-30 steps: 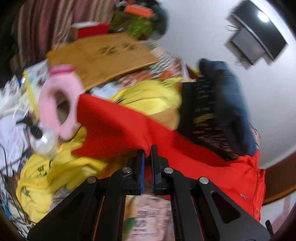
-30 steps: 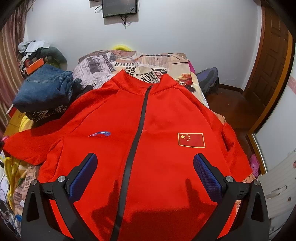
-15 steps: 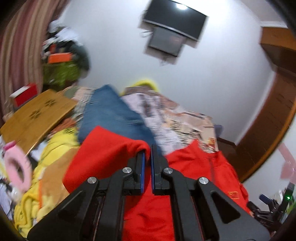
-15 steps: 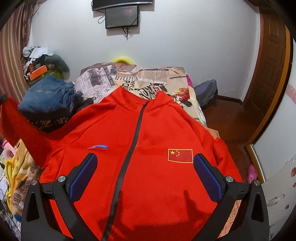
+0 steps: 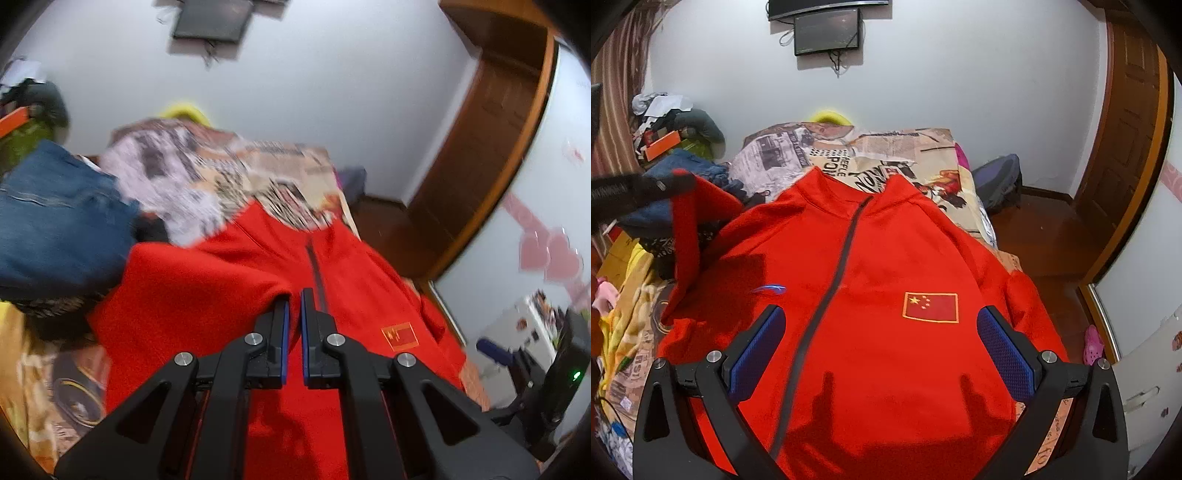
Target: Fold large clothes
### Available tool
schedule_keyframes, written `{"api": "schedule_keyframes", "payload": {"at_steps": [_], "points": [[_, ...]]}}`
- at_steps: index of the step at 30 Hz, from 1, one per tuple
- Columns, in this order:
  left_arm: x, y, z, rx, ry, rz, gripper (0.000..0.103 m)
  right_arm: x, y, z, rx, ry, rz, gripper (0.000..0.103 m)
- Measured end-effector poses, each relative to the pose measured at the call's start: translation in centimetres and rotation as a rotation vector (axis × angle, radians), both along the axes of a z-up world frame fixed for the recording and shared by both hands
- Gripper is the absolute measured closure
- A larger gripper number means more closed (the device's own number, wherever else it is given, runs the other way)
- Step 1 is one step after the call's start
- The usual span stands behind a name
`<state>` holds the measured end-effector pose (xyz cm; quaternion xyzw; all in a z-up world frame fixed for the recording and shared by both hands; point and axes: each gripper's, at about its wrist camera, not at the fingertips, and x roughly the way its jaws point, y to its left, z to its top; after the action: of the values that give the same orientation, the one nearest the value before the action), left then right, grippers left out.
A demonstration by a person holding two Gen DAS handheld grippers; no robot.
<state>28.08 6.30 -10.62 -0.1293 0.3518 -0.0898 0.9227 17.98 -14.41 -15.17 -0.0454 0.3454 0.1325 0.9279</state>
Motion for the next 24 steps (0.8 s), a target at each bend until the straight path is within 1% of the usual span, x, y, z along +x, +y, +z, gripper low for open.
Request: {"api": "schedule_keyframes", "payload": {"at_steps": [2, 6, 11, 13, 16, 19, 21, 23, 24], "points": [[0.6, -1.6, -1.5, 0.009, 0.041, -0.037, 0.099, 0.2, -0.4, -0.3, -0.004, 0.009, -0.006, 0.000], [1.3, -4.1, -4.8, 0.027, 0.137, -0.075, 0.099, 0.5, -0.9, -0.9, -0.022, 0.030, -0.016, 0.000], [1.0, -5.8, -8.5, 0.060, 0.234, -0.131, 0.099, 0.4, -1.1, -1.3, -0.061, 0.035, -0.017, 0.000], [0.4, -6.2, -9.2, 0.095, 0.254, -0.147, 0.099, 0.2, -1.1, -1.3, -0.071, 0.034, -0.016, 0.000], [-0.8, -6.6, -9.4, 0.145, 0.266, -0.147, 0.095, 0.1, -1.2, -1.2, -0.076, 0.019, -0.030, 0.000], [-1.9, -6.3, -8.7, 0.174, 0.243, -0.141, 0.085, 0.1, -1.2, -0.8, -0.067, 0.017, -0.027, 0.000], [-2.8, -5.8, -7.8, 0.196, 0.212, -0.125, 0.067, 0.1, -1.0, -0.4, -0.067, 0.009, -0.025, 0.000], [-3.7, -5.1, -6.8, 0.216, 0.170, -0.102, 0.059, -0.1, -0.6, -0.1, -0.067, -0.002, -0.015, 0.000], [-4.2, -4.7, -6.2, 0.226, 0.150, -0.089, 0.059, -0.1, -0.3, 0.1, -0.068, -0.008, -0.008, 0.000]]}}
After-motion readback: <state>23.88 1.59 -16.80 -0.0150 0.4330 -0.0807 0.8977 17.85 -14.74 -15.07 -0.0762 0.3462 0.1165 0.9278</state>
